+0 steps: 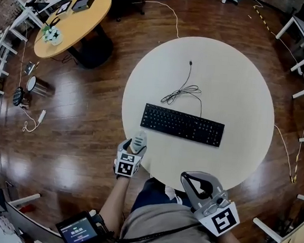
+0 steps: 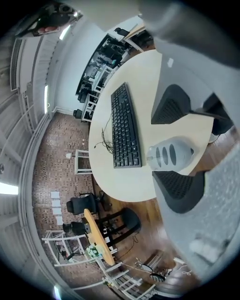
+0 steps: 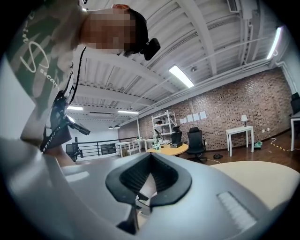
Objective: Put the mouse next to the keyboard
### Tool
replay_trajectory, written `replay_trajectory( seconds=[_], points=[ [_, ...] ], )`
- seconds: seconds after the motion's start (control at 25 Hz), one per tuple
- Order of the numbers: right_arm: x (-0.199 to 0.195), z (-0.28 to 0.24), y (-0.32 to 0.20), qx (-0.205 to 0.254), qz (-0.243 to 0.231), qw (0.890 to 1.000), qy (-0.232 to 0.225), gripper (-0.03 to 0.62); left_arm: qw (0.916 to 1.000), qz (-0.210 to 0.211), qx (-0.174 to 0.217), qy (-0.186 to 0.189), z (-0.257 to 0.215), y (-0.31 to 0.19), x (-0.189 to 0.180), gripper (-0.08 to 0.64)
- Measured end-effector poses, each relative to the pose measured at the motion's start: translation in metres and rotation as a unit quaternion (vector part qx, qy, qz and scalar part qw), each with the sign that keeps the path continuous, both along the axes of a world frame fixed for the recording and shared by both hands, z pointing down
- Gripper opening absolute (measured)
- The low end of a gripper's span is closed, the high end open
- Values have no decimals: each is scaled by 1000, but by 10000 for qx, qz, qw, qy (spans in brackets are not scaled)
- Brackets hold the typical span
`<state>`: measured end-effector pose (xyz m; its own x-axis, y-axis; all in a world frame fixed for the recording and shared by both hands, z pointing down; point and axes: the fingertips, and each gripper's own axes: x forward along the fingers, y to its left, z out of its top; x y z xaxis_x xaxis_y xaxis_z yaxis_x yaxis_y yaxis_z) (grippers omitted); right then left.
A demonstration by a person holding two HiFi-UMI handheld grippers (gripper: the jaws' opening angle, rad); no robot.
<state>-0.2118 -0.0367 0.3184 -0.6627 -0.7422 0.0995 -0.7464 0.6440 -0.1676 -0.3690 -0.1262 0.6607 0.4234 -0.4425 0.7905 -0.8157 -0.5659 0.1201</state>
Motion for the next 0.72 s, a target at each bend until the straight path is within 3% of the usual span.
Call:
replay_trajectory(
  seconds=[0.28, 0.72],
  points=[
    [-5, 10, -12, 151, 126, 9996, 210, 5, 9992, 153, -233, -300, 28, -16, -2, 328],
    [-37, 20, -23, 74, -65, 9994, 328, 6, 9977, 209, -582, -290, 43, -14, 6, 328]
  ],
)
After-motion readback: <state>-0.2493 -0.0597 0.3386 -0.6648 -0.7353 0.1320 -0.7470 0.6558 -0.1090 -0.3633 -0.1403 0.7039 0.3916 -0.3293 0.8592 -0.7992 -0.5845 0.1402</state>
